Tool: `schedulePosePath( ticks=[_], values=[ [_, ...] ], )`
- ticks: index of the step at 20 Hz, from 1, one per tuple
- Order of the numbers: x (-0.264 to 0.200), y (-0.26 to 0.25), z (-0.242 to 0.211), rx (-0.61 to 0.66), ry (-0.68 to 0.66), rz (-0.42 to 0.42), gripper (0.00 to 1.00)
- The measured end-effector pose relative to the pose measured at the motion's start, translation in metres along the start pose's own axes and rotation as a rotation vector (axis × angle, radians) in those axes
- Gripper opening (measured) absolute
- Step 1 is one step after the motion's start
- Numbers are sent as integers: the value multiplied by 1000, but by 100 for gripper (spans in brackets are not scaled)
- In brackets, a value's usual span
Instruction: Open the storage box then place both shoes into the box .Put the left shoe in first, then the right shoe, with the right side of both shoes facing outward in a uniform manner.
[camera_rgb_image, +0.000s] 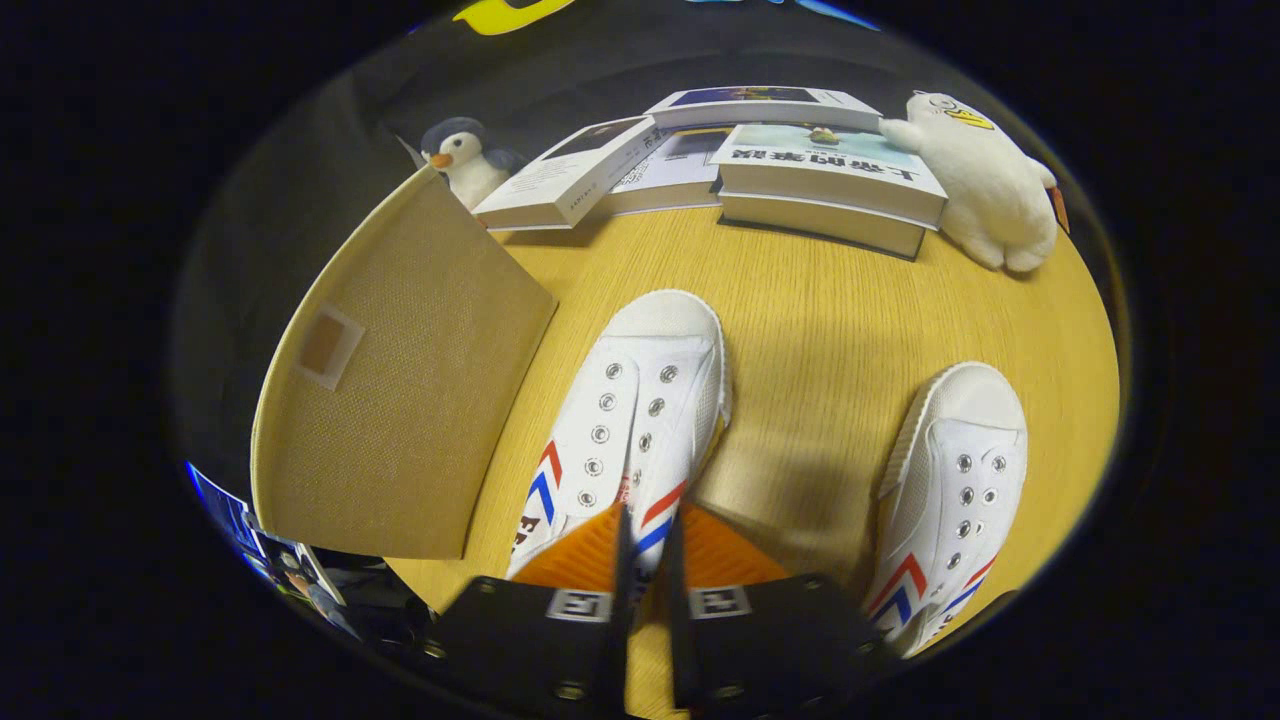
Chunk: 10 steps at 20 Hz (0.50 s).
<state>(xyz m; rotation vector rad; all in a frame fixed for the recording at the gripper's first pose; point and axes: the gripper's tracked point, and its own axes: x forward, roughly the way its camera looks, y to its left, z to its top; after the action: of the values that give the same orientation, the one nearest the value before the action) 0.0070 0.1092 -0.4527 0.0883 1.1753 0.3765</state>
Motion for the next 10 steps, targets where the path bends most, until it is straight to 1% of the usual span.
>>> schedulePosePath(
  ticks=[1, 2, 3, 5, 7, 10],
  values=[
    [-3, -1, -2, 51, 5, -5, 10],
    [-23, 3, 0, 113, 11, 9, 2],
    [-6, 2, -4, 151, 26, 15, 2],
    [-8, 2, -4, 183, 41, 31, 2],
    [-15, 3, -4, 203, 52, 41, 2],
    [-41, 9, 1, 243, 49, 77, 2]
  ],
)
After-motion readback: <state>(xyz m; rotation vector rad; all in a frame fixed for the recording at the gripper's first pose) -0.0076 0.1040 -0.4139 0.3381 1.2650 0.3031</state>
